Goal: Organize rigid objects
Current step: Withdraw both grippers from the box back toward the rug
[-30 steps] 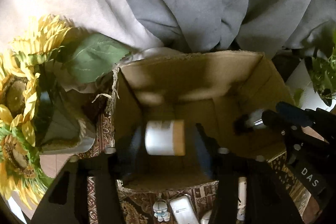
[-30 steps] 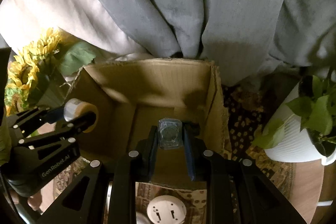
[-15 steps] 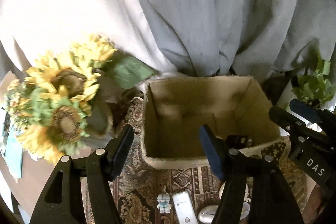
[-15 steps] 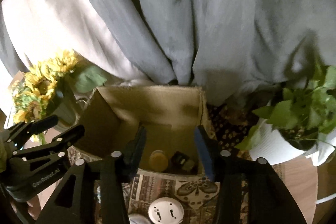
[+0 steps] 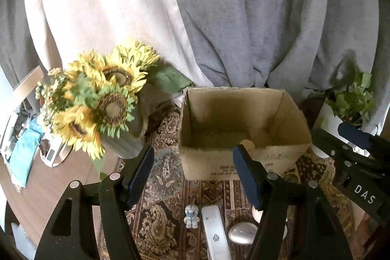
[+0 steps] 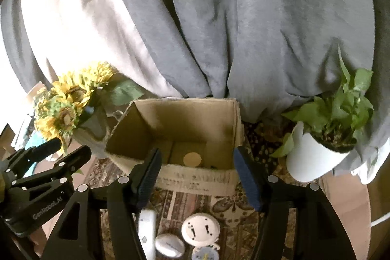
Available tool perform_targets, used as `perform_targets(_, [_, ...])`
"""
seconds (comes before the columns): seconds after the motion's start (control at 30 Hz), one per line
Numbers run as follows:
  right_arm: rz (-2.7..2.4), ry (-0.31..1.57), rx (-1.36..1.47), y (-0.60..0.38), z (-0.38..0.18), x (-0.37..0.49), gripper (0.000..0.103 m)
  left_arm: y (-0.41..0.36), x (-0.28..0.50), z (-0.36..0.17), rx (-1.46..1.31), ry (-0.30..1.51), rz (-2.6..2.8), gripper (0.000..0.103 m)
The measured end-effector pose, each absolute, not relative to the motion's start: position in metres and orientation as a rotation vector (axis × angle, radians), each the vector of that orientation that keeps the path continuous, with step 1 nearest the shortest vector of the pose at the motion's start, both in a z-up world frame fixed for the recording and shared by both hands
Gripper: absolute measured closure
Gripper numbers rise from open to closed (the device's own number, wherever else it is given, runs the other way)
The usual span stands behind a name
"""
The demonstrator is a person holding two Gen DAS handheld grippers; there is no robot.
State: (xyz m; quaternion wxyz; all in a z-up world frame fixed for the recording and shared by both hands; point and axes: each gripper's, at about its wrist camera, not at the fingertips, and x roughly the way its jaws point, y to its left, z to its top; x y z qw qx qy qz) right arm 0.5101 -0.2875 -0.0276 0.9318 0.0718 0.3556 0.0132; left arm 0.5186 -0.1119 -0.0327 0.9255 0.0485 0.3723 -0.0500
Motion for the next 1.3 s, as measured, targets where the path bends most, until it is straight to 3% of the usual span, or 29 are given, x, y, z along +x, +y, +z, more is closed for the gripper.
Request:
perform_targets(0.33, [-0.003,0.671,0.140,-0.289,-0.041,0.458,0.035,-0.112,0.471,-0.052,0.099,0.711,-0.169,0.033])
perform_targets(0.77, [-0.024,0.628,0.147,-0.286,-0.071,0.401,0.028,-0.117,0.427,-0.075,0.173,0.595,-0.265,0.008])
perform_targets(1.3, [-0.075,0.645,0.152,-0.278,-0.107,0.371,0.023,-0.117,0.404,-0.121,0.277,0.579,-0.406,0.006])
